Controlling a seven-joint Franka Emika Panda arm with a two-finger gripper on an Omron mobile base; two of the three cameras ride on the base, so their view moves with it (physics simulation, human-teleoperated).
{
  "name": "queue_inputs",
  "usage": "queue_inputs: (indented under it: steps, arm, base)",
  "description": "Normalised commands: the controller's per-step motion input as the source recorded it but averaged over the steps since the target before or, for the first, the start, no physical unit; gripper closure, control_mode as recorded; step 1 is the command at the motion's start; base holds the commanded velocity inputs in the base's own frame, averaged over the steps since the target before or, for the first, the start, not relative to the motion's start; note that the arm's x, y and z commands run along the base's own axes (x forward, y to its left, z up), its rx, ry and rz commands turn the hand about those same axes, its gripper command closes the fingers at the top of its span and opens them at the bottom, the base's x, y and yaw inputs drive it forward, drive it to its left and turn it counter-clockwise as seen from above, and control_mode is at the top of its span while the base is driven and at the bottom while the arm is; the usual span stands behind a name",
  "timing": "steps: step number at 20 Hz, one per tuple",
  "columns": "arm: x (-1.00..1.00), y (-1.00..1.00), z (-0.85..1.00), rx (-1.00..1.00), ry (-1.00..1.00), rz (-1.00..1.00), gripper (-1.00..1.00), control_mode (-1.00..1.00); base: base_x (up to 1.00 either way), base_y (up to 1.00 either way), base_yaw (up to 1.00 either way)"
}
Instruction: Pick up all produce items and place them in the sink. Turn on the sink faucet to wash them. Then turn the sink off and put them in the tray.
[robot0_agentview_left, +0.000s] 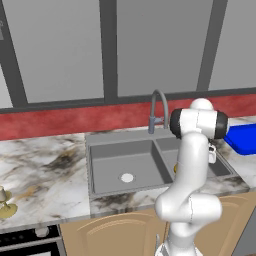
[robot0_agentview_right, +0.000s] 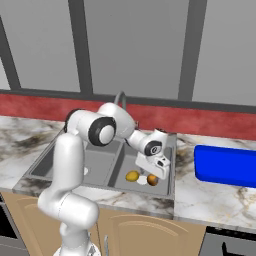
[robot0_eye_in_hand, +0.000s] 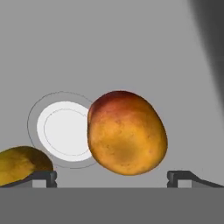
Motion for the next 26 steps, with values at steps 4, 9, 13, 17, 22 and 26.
queue_inputs:
  steps: [4, 9, 13, 17, 22, 26]
  arm:
    - [0.21, -0.23, -0.22, -0.01, -0.06, -0.03, -1.0, -1.0]
    - [0.14, -0.03, -0.26, 0.0, -0.06, -0.01, -1.0, -1.0]
    - [0.0, -0.21, -0.25, 0.0, -0.03, -0.03, -1.0, -1.0]
    - [0.0, -0.19, -0.33, -0.02, -0.04, -0.02, -1.0, -1.0]
    - [0.0, -0.25, -0.38, -0.03, -0.01, -0.02, -1.0, -1.0]
    - [0.0, -0.21, -0.43, -0.05, 0.0, -0.02, 1.0, -1.0]
  base:
    - [0.0, 0.0, 0.0]
    - [0.0, 0.0, 0.0]
    - [0.0, 0.0, 0.0]
    - [0.0, 0.0, 0.0]
    - [0.0, 0.0, 0.0]
    - [0.0, 0.0, 0.0]
